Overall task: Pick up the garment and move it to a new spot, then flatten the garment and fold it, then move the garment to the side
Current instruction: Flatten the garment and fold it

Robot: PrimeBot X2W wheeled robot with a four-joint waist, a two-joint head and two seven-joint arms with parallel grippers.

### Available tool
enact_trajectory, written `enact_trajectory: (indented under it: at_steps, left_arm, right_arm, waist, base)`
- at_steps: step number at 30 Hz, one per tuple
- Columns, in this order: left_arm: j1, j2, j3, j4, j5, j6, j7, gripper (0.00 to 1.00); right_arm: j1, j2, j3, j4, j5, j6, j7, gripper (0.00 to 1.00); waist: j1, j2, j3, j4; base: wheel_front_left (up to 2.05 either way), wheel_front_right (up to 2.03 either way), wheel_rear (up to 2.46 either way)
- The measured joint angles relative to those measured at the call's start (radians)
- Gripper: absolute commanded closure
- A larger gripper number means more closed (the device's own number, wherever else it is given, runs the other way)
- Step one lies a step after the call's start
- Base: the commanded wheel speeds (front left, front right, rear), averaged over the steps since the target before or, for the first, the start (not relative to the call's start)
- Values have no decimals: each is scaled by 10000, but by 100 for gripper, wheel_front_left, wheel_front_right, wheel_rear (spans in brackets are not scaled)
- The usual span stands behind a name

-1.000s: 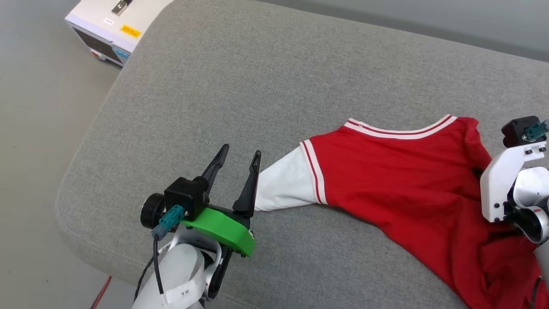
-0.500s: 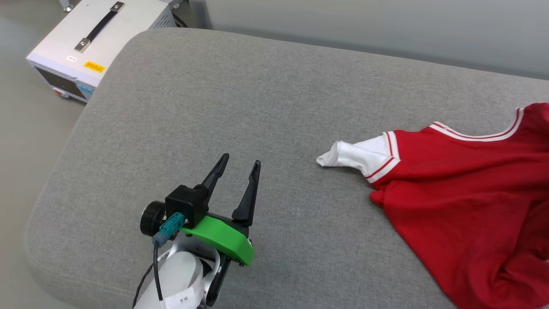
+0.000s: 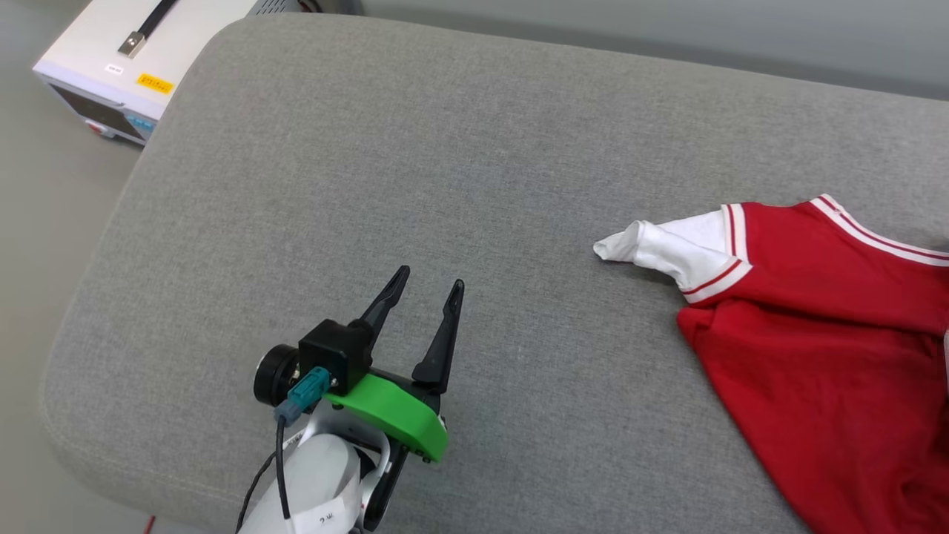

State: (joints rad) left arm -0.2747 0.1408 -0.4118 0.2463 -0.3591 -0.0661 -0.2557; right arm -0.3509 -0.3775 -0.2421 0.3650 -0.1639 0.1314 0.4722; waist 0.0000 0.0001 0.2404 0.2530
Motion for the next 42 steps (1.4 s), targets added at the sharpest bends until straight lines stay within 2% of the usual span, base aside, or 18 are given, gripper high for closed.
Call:
enact_trajectory:
  at_steps: [1, 9, 15, 25, 27, 29, 33, 37, 42]
  left_arm:
    - [-9, 0, -10, 19, 0, -2, 0, 0]
    - [-18, 73, -25, 111, -8, 0, 13, 0]
    - [-2, 184, -21, 105, -90, 15, 61, 0]
    - [91, 190, 19, -4, -531, 31, 105, 0]
    - [137, 138, 59, -27, -673, 29, 100, 0]
    - [201, 100, 92, -29, -723, 29, 98, 0]
    - [299, -17, 194, 13, -840, 8, 82, 0]
    - [308, -40, 219, 165, -913, -6, 61, 0]
    - [-359, -35, 159, 652, -978, 98, 1024, 0]
  right_arm:
    - [-7, 98, -100, 167, -73, 2, -75, 0]
    - [-277, 629, -384, 481, -387, 2, -890, 0]
    - [-254, 997, -389, -117, -215, 0, -1607, 0]
    - [662, 1413, -244, -2706, 1302, 2, -3026, 0]
    - [1592, 1914, -326, -3774, 1919, 0, -3816, 0]
    - [2101, 2257, -391, -4255, 2148, 0, -4289, 0]
    - [2873, 2773, -393, -4890, 2518, 0, -4909, 0]
    - [3170, 2980, -387, -5193, 2631, 0, -5032, 0]
    - [3195, 3022, -232, -5590, 2640, 0, -4966, 0]
  waist:
    - [0, 0, 36, 42]
    - [0, 0, -63, 7]
    - [0, 0, -594, -468]
    - [0, 0, -1199, -1342]
    - [-1, 0, -1324, -1718]
    - [-1, 0, -1361, -1894]
    - [0, 0, -1366, -2195]
    - [-1, 0, -1311, -2463]
    - [-1, 0, -1053, -2807]
  base:
    - [0, 0, 0]
    - [0, 0, 0]
    - [0, 0, 0]
    - [0, 0, 0]
    - [0, 0, 0]
    - [0, 0, 0]
    - [0, 0, 0]
    - [0, 0, 0]
    - [0, 0, 0]
